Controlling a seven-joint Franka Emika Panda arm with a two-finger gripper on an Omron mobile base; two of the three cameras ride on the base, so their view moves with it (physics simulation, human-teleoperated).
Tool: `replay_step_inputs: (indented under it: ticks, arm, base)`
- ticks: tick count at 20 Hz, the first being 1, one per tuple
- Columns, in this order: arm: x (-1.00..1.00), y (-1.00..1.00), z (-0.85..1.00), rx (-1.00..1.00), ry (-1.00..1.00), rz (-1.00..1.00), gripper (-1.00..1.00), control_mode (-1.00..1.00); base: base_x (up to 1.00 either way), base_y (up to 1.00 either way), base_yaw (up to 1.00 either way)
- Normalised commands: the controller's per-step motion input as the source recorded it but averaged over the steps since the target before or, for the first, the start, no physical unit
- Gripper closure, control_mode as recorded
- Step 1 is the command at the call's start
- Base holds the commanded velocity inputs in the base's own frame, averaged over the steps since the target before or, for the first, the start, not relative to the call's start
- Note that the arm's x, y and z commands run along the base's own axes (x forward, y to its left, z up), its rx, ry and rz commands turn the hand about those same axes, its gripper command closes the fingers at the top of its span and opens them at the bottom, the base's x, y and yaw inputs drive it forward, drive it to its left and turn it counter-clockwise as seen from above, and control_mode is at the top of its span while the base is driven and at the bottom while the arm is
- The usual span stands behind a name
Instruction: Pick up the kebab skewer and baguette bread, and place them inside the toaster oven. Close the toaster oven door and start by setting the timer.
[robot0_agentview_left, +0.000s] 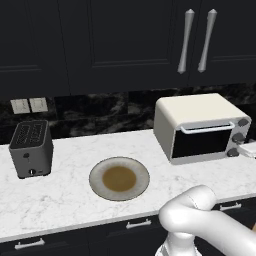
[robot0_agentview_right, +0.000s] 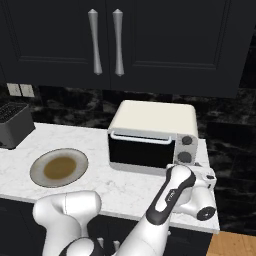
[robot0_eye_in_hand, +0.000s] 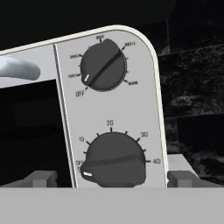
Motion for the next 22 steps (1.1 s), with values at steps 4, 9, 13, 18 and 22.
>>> replay_step_inputs:
  ticks: [4,9,13,18,22]
  arm:
    - [0.23,0.00,0.00,0.00,0.00,0.00,-1.00,-1.00]
    - [0.20,0.06,-0.06,-0.01,0.00,0.00,-1.00,-1.00]
    - [0.00,0.00,-0.06,0.00,0.00,0.00,-1.00,-1.00]
    - [0.01,0.00,-0.01,0.00,0.01,0.00,-1.00,-1.00]
    - [0.09,0.00,0.00,0.00,0.04,0.00,-1.00,-1.00]
  base:
    - [0.00,0.00,0.00]
    - [0.00,0.00,0.00]
    - [0.00,0.00,0.00]
    - [0.00,0.00,0.00]
    - [0.00,0.00,0.00]
